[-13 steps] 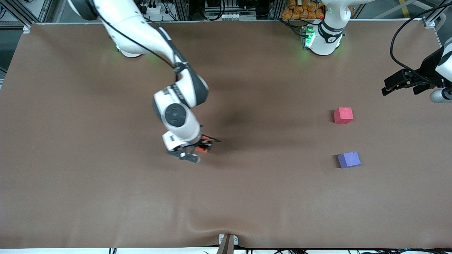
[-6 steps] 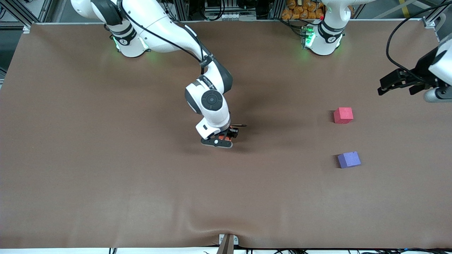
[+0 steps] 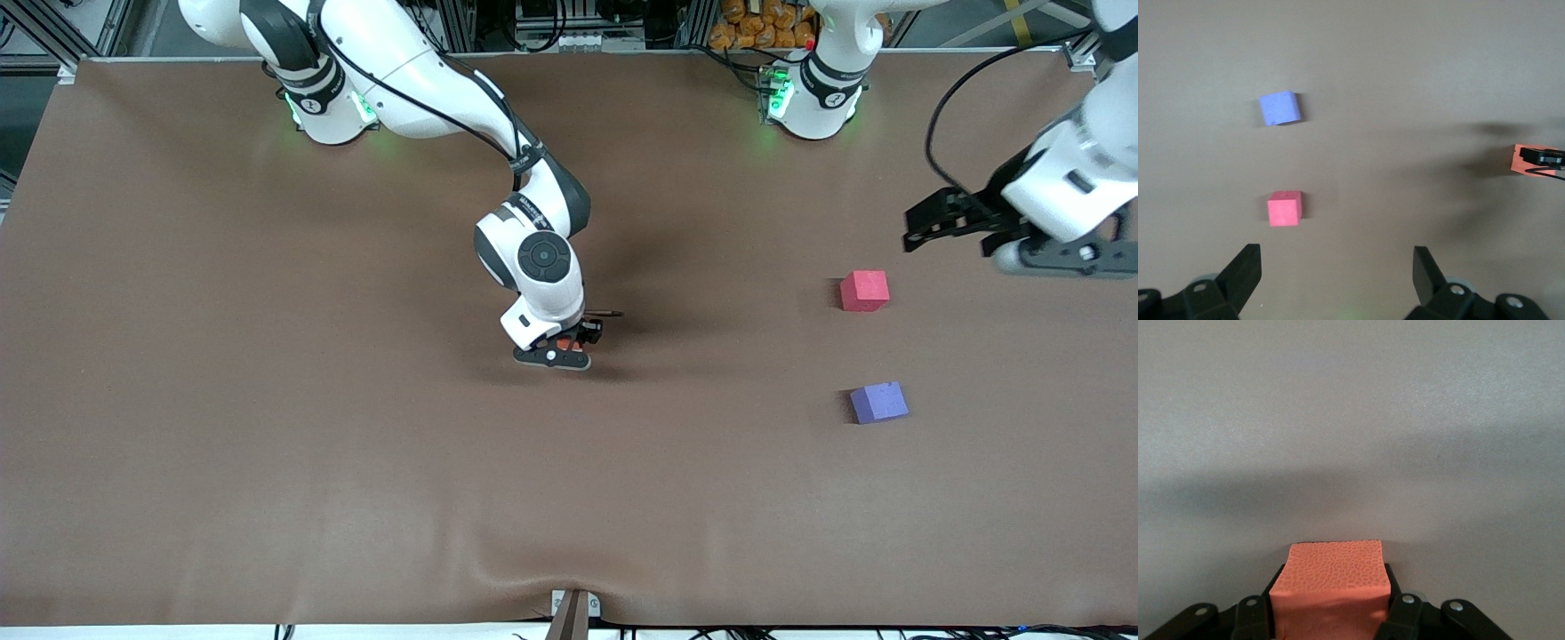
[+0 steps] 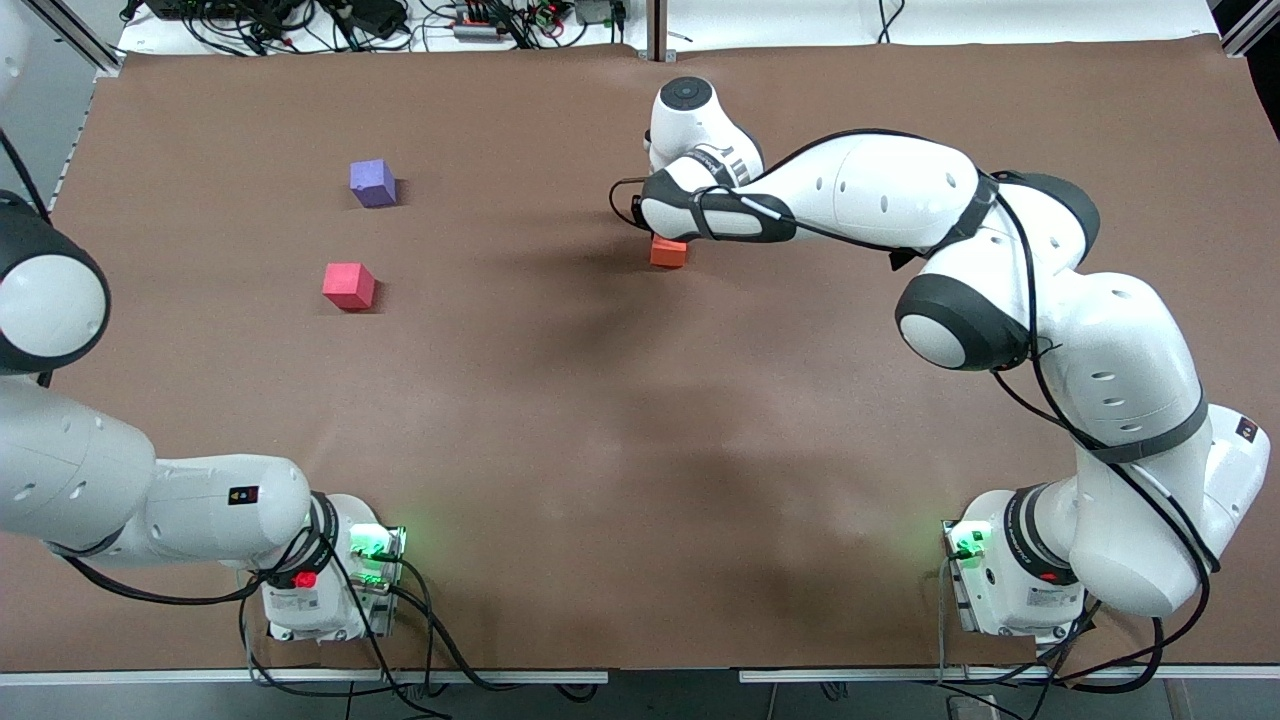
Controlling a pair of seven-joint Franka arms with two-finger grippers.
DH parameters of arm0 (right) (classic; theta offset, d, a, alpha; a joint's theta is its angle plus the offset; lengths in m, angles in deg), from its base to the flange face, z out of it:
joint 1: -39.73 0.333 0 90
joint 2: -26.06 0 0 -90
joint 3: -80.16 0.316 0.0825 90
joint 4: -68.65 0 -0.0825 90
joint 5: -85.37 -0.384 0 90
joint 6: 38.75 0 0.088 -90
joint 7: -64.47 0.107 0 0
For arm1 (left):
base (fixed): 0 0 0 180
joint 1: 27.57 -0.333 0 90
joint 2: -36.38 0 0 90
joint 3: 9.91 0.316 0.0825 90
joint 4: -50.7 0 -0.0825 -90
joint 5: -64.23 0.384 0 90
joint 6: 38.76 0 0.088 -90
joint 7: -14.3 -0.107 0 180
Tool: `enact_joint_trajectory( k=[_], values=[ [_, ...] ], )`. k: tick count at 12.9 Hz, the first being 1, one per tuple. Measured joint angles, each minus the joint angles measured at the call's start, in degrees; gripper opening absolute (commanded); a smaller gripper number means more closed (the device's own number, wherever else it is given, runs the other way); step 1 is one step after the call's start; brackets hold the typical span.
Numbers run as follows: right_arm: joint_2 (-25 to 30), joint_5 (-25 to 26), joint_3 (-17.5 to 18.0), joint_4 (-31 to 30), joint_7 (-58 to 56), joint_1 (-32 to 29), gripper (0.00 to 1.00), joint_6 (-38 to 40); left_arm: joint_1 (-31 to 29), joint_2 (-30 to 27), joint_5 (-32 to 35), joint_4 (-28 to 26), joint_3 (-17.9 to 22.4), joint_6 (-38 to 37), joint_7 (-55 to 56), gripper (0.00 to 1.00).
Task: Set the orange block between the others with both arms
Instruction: 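Set down the orange cube while the left gripper reaches toward it, then grasp the orange cube with the left gripper while the right gripper withdraws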
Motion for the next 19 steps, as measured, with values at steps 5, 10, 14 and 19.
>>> enact_joint_trajectory(
  k=[5,10,14,19],
  values=[
    [-0.1,0.0,0.0,1.9,0.0,0.5,1.00,1.0,4.5,6.9,0.0,-0.2,-5.2,5.6,7.5,1.00],
    [6.9,0.0,-1.7,4.2,-0.5,0.1,1.00,10.8,14.2,13.9,2.9,-0.3,-5.4,11.6,17.6,1.00],
    [14.4,0.0,-2.9,3.5,-10.9,-7.8,1.00,23.4,20.8,20.2,6.2,-0.4,-5.4,18.9,21.8,1.00],
    [22.4,0.1,-3.2,-4.2,-25.0,-20.5,1.00,24.3,29.6,29.8,10.7,3.9,-4.4,26.4,28.7,1.00]
  ],
)
